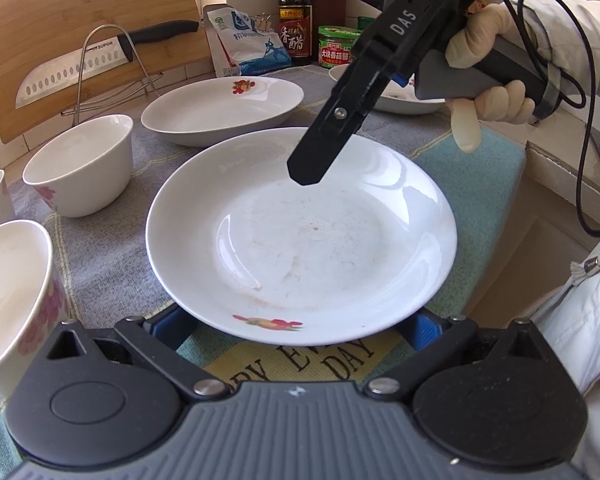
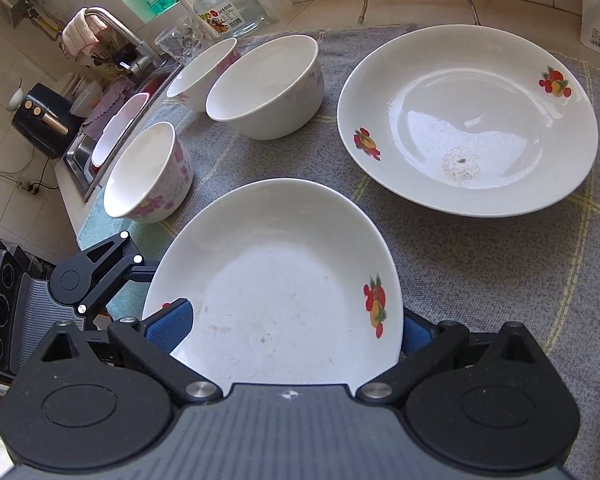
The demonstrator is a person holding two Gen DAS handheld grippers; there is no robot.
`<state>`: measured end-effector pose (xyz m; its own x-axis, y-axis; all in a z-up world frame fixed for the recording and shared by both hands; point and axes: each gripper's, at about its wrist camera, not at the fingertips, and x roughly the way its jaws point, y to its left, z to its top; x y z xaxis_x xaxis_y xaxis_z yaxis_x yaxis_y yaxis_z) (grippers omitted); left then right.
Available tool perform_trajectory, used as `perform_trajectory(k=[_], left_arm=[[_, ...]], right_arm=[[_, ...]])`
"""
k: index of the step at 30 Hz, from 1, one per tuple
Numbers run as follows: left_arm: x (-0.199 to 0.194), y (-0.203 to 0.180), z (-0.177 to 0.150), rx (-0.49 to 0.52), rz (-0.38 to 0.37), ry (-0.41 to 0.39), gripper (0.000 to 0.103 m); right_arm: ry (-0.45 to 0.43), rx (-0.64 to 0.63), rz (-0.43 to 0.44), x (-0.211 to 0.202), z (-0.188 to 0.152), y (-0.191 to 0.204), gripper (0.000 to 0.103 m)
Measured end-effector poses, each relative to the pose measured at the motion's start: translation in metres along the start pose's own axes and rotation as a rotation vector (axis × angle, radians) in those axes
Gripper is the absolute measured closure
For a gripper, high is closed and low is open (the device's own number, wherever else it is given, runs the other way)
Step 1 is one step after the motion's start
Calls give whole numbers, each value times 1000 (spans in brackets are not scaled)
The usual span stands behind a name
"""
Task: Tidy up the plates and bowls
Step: 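Lift the flat plate with the left gripper and carry it toward the stained plate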
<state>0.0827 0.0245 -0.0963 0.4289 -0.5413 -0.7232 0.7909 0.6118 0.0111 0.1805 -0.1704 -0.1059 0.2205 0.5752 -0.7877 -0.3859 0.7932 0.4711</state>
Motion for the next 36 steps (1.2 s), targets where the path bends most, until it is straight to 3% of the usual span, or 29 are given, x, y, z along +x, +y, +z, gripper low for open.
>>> perform_trajectory(k=[10,25,36], left_arm=[[-1,-3,1,19,3,5,2],[-4,-5,9,28,-5,40,3],[-6,-13,35,36,-18,26,4]], right_arm=[[49,62,80,0,7,-9,0],[80,18,64,0,7,-3,0],[43,-9,43,-35,6,-9,0]])
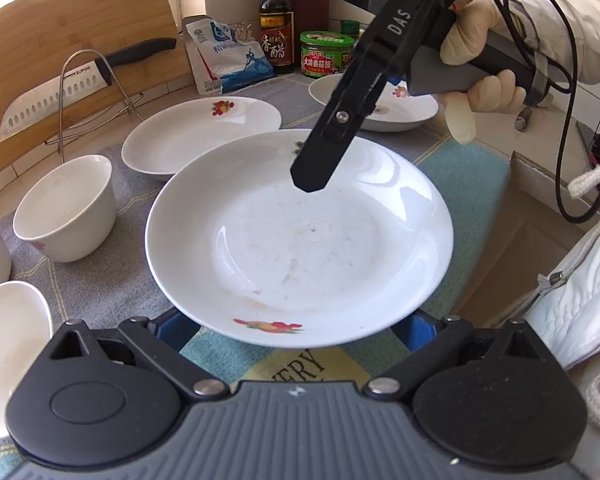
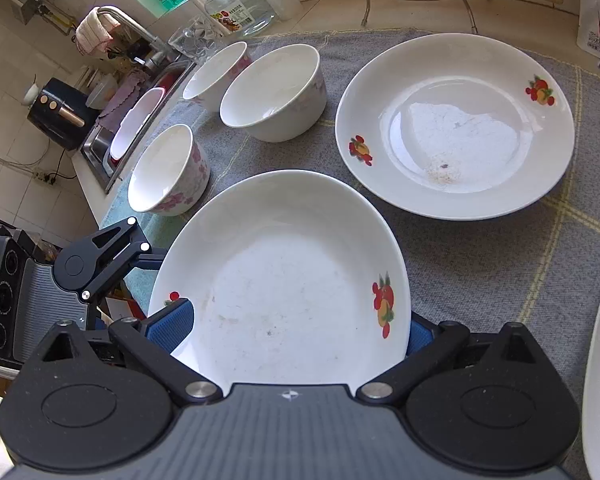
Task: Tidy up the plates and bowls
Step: 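Lift the flat plate with the left gripper and carry it toward the stained plate, then lower the flat plate onto the stained plate with the left gripper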
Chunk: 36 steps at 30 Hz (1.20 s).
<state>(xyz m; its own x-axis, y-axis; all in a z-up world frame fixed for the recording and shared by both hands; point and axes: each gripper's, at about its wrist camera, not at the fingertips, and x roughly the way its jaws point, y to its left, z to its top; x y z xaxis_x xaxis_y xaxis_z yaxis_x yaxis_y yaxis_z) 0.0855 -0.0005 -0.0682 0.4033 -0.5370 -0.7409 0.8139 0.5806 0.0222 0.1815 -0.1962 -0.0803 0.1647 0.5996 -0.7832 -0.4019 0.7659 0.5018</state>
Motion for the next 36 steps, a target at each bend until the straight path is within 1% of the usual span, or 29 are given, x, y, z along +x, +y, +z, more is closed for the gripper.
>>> perform_trajectory(k=[12,20,32,36], left_arm=[[22,-15,42,38,-40,-32,4],[45,-36,72,50,-72,-42,4],[90,-69,113,72,-101,-38,4],[102,-72,125,74,-104,-36,4]], right_arm=[[-80,17,-35,-56,-16,-32,0],[-110,27,-66,-90,-31,-60,0],[-159,55,-94,-126,-43,-106,0],[-176,61,-93,-136,-44,-122,0]])
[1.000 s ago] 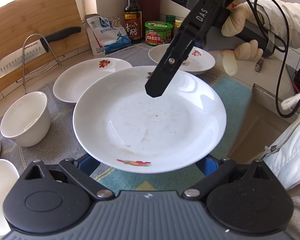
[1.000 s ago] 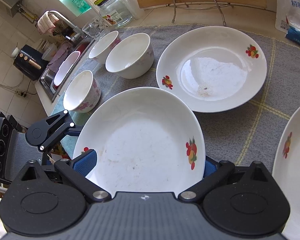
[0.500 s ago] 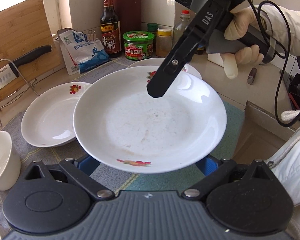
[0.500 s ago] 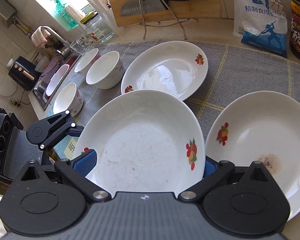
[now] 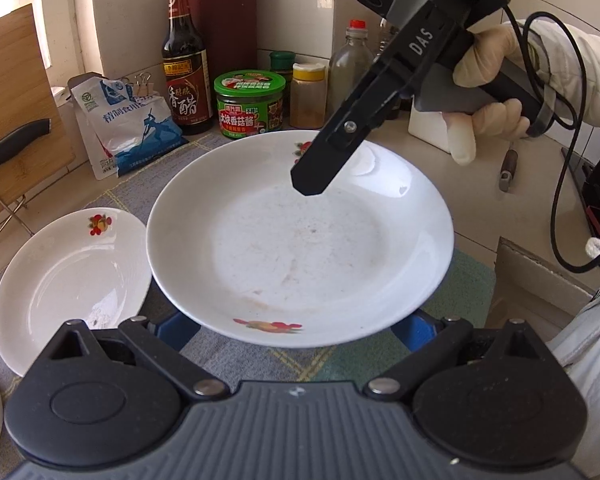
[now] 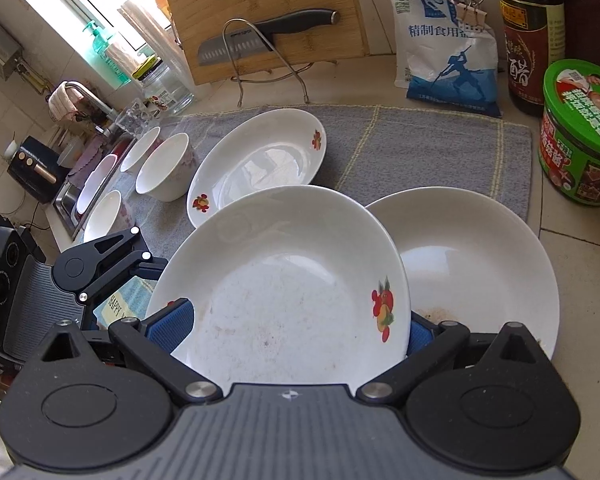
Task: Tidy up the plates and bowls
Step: 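Lower the flat plate onto the stained plate with the left gripper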
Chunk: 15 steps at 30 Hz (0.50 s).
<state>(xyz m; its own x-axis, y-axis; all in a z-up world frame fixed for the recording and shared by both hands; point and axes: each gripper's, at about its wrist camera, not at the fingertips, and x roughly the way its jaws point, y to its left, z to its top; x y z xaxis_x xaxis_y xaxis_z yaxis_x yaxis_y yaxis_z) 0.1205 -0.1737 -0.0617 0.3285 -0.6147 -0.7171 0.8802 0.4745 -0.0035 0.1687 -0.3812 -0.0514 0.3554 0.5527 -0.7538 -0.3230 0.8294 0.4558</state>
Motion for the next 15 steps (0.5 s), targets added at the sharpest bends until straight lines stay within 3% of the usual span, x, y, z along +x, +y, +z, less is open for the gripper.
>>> perform_trajectory(k=[15], left_arm=[[36,2,24,18,3,30,4]], right_arm=[[-11,28,7,-5,3,-48,0]])
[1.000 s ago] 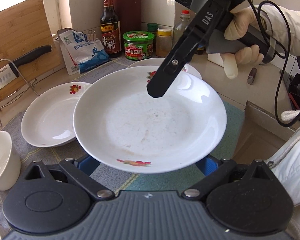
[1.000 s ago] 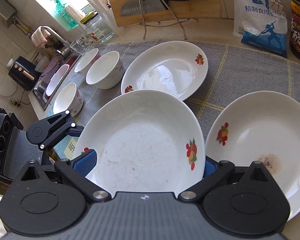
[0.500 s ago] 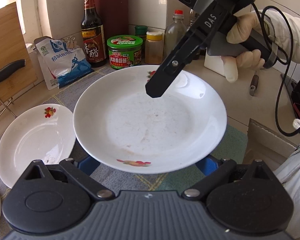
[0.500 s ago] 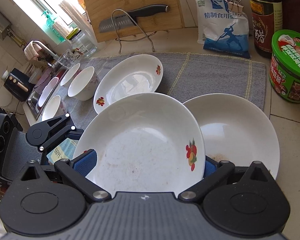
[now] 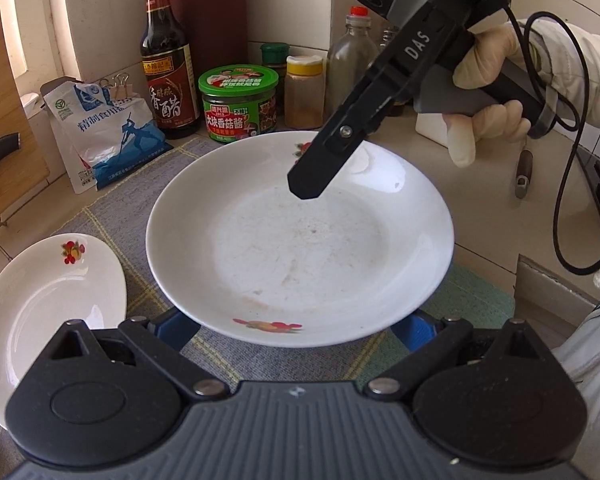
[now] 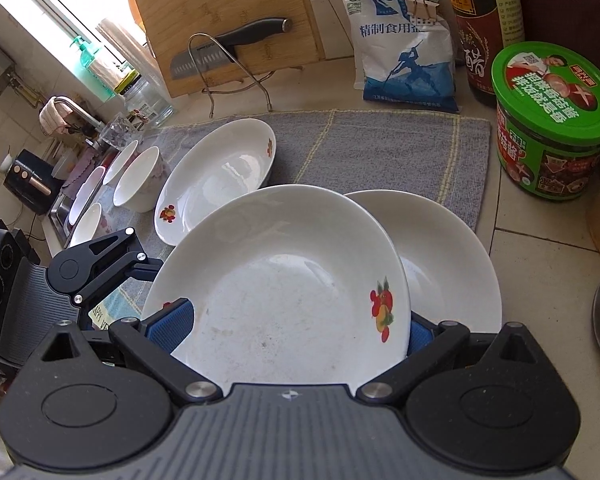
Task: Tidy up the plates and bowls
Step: 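Lower the flat plate onto the stained plate with the left gripper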
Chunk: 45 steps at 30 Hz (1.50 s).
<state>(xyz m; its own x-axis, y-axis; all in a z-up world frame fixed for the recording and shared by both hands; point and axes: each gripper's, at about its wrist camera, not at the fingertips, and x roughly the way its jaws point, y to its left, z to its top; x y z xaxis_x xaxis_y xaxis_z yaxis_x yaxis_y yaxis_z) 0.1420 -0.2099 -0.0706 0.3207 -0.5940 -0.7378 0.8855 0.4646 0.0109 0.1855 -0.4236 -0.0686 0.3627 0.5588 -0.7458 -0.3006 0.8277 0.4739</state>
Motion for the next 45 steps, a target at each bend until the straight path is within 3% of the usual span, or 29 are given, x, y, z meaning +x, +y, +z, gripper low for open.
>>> perform_trajectory(k=[17,45], left_arm=[[12,9,7,5,-7,21,4],[22,14,9,109,-6,5,5]], right_arm=[[2,32,-22,3,-6,-17,0],[-13,107,-94,-14,-33,-15,0]])
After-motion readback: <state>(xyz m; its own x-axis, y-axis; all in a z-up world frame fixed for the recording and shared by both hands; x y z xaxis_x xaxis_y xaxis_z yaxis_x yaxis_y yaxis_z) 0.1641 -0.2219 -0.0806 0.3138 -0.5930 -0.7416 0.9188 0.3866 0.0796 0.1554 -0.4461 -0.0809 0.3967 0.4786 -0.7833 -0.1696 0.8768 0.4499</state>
